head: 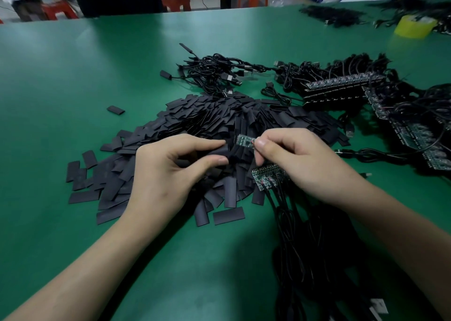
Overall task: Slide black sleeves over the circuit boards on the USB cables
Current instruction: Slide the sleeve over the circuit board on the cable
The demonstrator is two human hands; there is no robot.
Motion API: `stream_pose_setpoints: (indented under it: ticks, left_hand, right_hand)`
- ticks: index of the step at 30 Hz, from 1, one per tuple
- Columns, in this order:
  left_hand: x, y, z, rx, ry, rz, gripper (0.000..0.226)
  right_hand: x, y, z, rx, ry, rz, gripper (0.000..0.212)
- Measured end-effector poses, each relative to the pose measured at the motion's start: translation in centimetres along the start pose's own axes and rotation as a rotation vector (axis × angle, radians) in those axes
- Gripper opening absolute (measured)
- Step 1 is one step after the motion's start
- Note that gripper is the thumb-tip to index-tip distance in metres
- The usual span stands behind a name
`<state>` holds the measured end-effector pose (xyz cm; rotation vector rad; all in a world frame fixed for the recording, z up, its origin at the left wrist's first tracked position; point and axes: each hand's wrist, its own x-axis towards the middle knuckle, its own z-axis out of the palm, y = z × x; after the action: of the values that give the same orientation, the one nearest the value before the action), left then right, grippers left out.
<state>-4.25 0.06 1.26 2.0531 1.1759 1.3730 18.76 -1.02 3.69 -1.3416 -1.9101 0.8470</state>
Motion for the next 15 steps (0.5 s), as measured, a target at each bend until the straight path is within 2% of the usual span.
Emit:
stream_pose_setpoints:
  ticks: [13, 15]
  left_hand:
    - [-0.15, 0.12, 0.14, 0.041, -0.029, -0.001, 0.023]
    - [-0.11, -0.05, 0.03, 0.081, -0.054, 0.041, 0.024]
  right_hand:
    - [-0.38, -0.07, 0.47, -0.072, -0.099, 0.026, 0.042]
    - [-0.37, 0.11, 0.50, -0.083, -0.123, 0.031, 0.042]
